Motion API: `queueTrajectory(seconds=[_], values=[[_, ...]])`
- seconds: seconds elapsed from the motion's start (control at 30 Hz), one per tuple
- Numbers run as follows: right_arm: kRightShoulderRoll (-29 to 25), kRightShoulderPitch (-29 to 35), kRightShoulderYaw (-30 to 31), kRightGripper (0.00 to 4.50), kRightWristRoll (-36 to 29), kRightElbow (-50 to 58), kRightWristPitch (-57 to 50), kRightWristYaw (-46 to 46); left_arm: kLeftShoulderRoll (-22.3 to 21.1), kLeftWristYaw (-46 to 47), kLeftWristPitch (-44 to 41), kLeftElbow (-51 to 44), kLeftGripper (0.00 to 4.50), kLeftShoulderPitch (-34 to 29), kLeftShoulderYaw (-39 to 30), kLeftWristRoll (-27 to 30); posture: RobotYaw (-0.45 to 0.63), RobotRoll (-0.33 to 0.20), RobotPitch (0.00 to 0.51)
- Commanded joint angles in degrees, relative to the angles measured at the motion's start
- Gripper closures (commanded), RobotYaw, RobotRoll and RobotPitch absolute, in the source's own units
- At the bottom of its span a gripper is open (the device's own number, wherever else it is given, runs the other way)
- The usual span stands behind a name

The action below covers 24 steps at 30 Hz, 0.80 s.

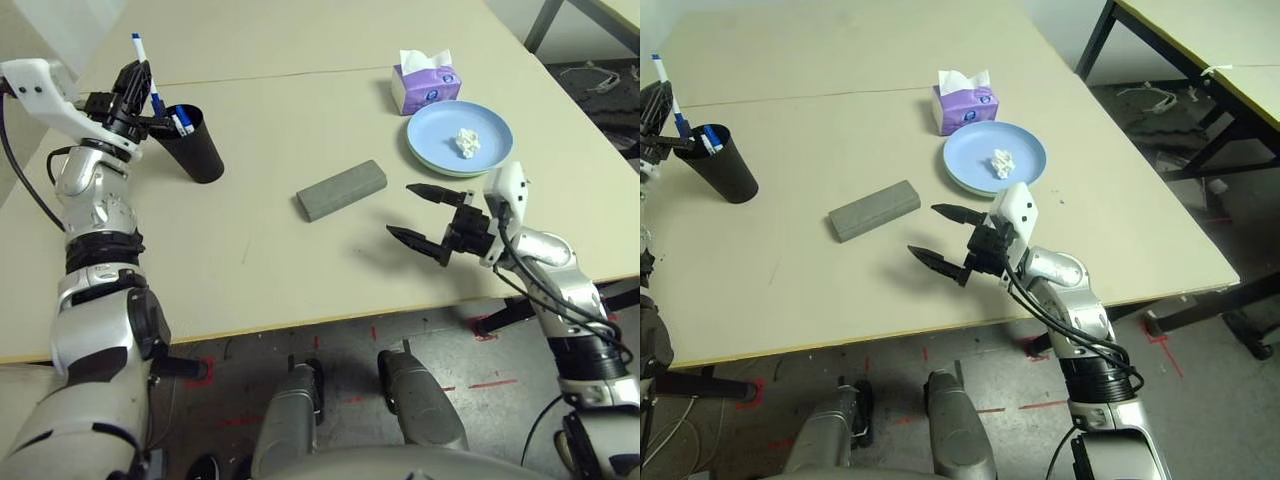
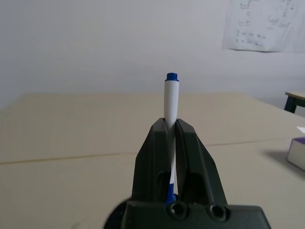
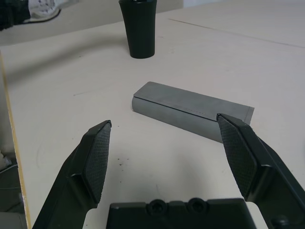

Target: Organize and tidy the items on the table.

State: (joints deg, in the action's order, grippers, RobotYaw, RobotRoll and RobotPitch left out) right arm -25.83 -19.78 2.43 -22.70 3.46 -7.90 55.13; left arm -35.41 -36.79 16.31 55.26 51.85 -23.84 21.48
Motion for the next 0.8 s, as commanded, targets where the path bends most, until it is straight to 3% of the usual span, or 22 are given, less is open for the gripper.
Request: queueTrajectory(seconds=[0.03, 0.23, 0.67, 0.8], values=[[-0.28, 0.98, -0.18, 0.0, -0.53, 1.04, -0.57, -0.01, 0.08, -0.42, 1.31, 1.44, 4.49, 0.24, 0.38, -0.8, -0.34, 0.0, 0.201], [-0.58, 0.83, -0.22, 0.0, -0.64, 1.13, -0.55, 0.41, 0.21, 0.12, -0.87, 0.71, 4.49, -1.16, 0.56, -0.62, -0.34, 0.0, 0.203], [-0.4, -0.32, 0.09, 0.0, -0.42, -0.17, -0.19, 1.17, -0.14, 0.93, -3.54, -6.66, 0.08, -5.0, -0.89, 1.36, -0.32, 0.0, 0.207], [0.55, -2.02, -1.88, 0.0, -0.26, -0.88, 1.23, -1.32, 0.04, -0.71, -6.68, -13.58, 0.03, -7.33, -1.8, 4.51, -0.32, 0.0, 0.209]])
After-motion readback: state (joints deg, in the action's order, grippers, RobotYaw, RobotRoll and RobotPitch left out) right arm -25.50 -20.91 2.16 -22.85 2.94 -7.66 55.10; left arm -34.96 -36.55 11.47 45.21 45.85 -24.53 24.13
